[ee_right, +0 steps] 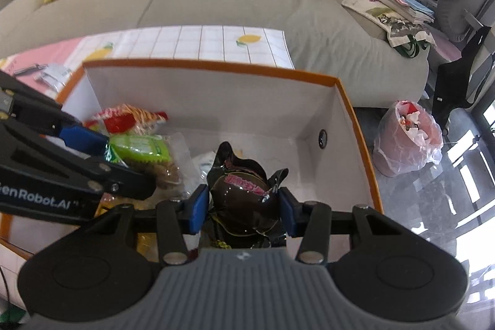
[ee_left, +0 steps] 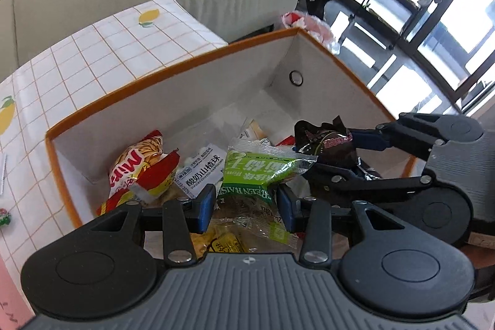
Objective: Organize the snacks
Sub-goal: 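Lift the green snack and dark candy bag and carry both into the orange box, then open both tools to drop the snacks into the box and withdraw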
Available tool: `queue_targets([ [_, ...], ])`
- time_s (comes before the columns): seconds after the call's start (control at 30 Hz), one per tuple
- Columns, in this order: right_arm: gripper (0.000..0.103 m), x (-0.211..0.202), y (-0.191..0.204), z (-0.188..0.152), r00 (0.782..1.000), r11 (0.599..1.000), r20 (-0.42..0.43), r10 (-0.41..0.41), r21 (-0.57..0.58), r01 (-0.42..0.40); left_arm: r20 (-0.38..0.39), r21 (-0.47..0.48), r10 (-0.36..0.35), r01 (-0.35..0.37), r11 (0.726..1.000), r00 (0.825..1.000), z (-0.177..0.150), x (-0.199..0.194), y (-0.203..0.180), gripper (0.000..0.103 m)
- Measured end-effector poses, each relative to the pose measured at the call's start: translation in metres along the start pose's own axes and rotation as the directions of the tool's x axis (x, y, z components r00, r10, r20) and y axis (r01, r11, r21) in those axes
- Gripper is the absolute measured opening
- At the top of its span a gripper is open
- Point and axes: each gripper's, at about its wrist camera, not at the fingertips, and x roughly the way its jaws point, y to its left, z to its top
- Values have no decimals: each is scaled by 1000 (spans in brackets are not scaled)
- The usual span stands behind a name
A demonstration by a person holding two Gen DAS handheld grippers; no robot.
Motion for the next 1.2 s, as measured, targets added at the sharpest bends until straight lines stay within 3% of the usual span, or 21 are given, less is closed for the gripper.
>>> queue_targets([
  [0.37,49,17,4,-3,997,996,-51,-51,-77,47,-68,14,27,-26,1000,997,1,22,3,51],
  [0.5,56,11,3,-2,996,994,-51,-70,-82,66,-68,28,39,-38,999,997,1,15,1,56],
  [0.67,58,1,6,1,995,992,-34,-90,-96,87,-8,32,31,-31,999,999,6,-8,-3,74],
  [0.8,80,-16,12,8,993,987,-3,-117,-110,116,20,61,47,-48,997,999,8,-29,-8,75],
  [0.93,91,-35,18,14,989,981,21,-149,-126,150,47,97,79,-84,992,996,5,-54,-11,76],
  [1.07,94,-58,27,17,984,978,51,-173,-110,178,87,122,102,-112,986,991,-1,-81,-13,76],
  [1.2,96,-88,42,17,976,982,133,-174,-55,182,138,115,128,-145,983,982,-12,-108,-11,76],
])
